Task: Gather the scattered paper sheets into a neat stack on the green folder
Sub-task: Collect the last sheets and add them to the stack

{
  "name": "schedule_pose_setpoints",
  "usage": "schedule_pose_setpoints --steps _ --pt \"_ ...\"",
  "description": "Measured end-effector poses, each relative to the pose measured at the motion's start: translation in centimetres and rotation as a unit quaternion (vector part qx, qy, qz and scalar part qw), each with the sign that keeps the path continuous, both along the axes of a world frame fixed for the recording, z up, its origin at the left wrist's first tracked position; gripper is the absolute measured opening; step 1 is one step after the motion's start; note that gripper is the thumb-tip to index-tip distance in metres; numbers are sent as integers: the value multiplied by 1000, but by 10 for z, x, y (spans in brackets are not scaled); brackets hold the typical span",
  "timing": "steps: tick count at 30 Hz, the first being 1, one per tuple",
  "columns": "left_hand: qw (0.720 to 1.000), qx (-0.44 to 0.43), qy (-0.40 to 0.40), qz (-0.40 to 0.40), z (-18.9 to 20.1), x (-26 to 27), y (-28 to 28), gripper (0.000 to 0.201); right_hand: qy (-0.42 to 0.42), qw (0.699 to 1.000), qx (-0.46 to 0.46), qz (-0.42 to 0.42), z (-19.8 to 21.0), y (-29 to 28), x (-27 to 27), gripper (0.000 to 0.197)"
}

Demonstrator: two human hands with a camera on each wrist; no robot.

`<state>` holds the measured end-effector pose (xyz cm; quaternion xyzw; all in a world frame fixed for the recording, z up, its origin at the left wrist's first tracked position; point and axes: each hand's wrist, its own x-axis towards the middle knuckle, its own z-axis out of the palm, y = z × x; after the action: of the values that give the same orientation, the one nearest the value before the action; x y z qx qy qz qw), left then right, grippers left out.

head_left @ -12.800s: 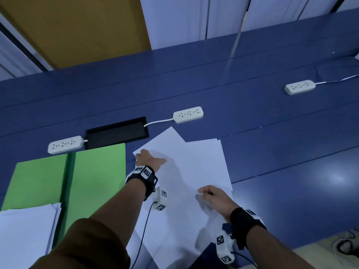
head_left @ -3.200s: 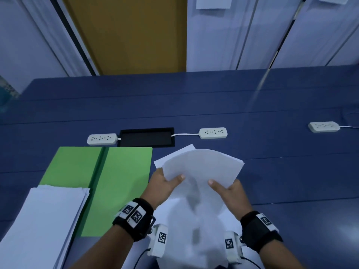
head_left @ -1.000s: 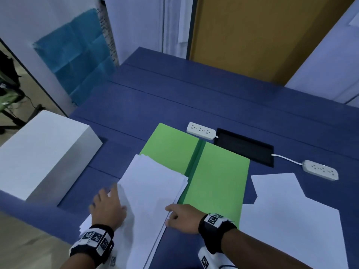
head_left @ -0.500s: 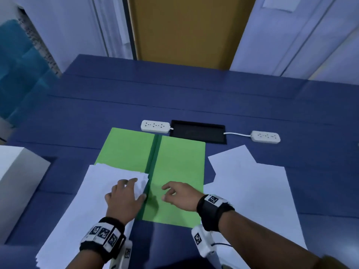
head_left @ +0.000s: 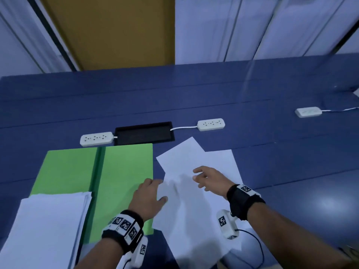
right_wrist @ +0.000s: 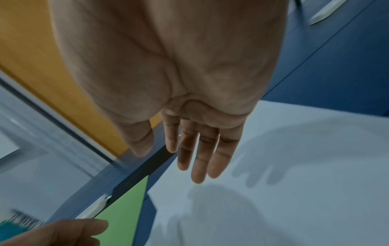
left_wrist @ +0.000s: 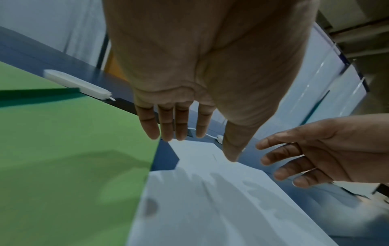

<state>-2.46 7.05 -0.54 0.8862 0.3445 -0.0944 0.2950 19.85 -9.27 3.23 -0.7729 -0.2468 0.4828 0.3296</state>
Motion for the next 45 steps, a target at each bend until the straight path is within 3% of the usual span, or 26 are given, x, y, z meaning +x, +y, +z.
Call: schedule_pose_setpoints --steps 8,15,24,30,37,45 --pt "997 -5 47 -60 -10 85 -38 67 5 996 -31 -89 -49 -69 69 26" --pt "981 46 190 -6 -27 122 -49 104 39 992 -57 -103 -97 -102 74 35" --pt "957 83 277 13 -36 146 -39 120 24 992 -13 -124 -117 -111 71 35" --pt "963 23 267 27 -42 143 -32 114 31 992 -1 -126 -120 -112 71 36" --pt "963 63 262 30 -41 141 -39 90 55 990 -1 -132 -116 -112 72 34" --pt "977 13 204 61 -47 132 -42 107 52 990 -4 -133 -115 -111 70 31"
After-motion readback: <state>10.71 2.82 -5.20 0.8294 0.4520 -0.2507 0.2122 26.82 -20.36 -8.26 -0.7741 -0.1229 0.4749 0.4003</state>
